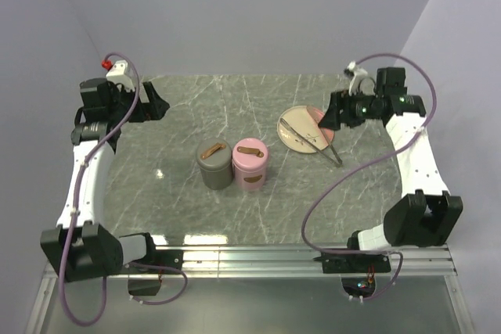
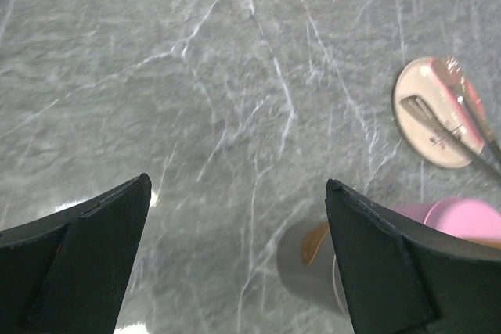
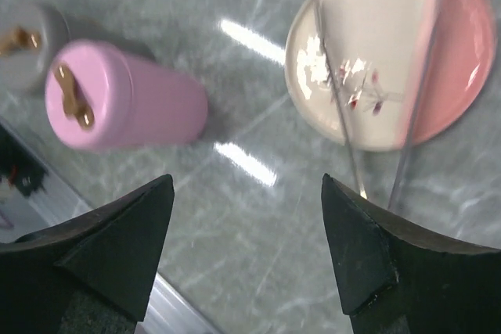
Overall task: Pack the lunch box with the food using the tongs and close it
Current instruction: Reset both arms
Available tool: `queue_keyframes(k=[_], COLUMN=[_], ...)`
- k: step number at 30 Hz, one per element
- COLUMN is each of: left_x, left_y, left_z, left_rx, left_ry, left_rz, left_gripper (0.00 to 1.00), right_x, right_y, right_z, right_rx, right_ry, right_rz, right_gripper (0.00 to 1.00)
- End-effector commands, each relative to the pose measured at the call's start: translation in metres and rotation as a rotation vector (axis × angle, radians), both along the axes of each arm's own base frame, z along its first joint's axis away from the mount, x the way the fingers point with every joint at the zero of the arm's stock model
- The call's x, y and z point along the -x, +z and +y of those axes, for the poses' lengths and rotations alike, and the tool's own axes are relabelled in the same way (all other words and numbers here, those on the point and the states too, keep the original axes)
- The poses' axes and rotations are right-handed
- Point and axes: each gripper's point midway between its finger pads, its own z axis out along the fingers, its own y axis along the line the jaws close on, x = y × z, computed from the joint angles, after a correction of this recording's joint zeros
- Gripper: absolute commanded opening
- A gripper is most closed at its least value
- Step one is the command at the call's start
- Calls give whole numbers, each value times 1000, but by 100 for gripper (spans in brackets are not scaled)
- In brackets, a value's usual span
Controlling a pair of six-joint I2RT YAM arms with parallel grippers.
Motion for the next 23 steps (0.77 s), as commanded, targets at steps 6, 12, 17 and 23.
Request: queue_keyframes(k=[6,12,17,23], left_x=[67,75,79,78], left_y=[-15,-45,-53,-56], left_z=[-5,6,9,7], left_rx=[-112,-173,-186,-178], left_ry=[-74,-49,-21,29], left_rz=[62,138,128,147], left_gripper=[99,99,99,99], right_x=[72,89,96,103], right_y=[-38,-60,-62,-65], right_z=[-15,-30,-26,-15], right_rx=[153,257,254,247], right_ry=[29,8,16,34], right_rz=[15,-14,-24,-38], right_gripper=[84,84,84,84])
